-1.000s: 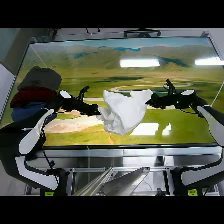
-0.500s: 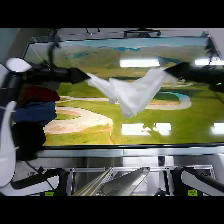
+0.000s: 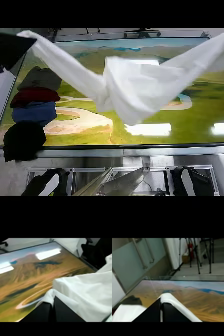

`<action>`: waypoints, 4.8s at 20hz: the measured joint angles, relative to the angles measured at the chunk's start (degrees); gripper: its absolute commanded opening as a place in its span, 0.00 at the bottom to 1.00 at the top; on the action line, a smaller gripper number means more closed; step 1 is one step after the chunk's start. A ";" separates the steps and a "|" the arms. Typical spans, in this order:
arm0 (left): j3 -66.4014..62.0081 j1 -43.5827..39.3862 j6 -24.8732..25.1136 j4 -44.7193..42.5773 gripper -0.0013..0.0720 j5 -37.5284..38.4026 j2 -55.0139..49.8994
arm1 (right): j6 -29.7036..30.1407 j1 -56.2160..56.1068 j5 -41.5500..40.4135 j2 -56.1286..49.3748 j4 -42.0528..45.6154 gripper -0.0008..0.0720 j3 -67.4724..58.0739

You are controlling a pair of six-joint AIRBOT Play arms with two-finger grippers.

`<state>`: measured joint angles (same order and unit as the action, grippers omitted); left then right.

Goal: Fold the shirts.

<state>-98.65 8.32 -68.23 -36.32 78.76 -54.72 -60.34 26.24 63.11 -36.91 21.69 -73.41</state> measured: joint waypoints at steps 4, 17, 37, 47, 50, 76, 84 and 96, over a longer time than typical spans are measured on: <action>13.57 2.16 -0.70 -4.24 0.04 1.60 2.43 | -5.81 0.33 2.40 -1.97 9.60 0.04 3.06; 40.87 -3.10 9.88 -6.19 0.04 -7.43 -16.94 | 1.73 -4.94 -5.95 -31.61 14.16 0.74 23.10; 23.39 1.64 13.27 -6.16 0.04 -0.90 -36.00 | -25.83 -5.25 7.32 2.43 27.96 0.71 62.73; 23.08 1.64 13.29 -5.97 0.04 0.79 -36.17 | -15.28 -18.60 -7.56 -10.80 10.73 0.04 67.34; 23.08 1.77 13.25 -5.90 0.04 1.33 -36.13 | -4.92 -20.63 -8.09 -16.41 -0.46 0.04 66.16; 12.39 28.11 13.38 28.46 0.04 4.70 3.48 | -5.95 7.28 14.93 -9.62 -8.70 0.04 -11.54; 17.25 -1.14 12.74 2.51 0.02 -9.31 -29.51 | 4.11 -4.72 4.48 -34.01 -5.07 0.04 11.45; -10.01 -1.03 -1.90 -7.78 0.99 4.17 -56.81 | 12.83 5.51 5.75 -55.84 -3.61 0.75 -0.55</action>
<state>-108.66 7.29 -70.13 -44.10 82.94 -111.53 -47.51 31.75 68.86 -92.75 18.09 -73.95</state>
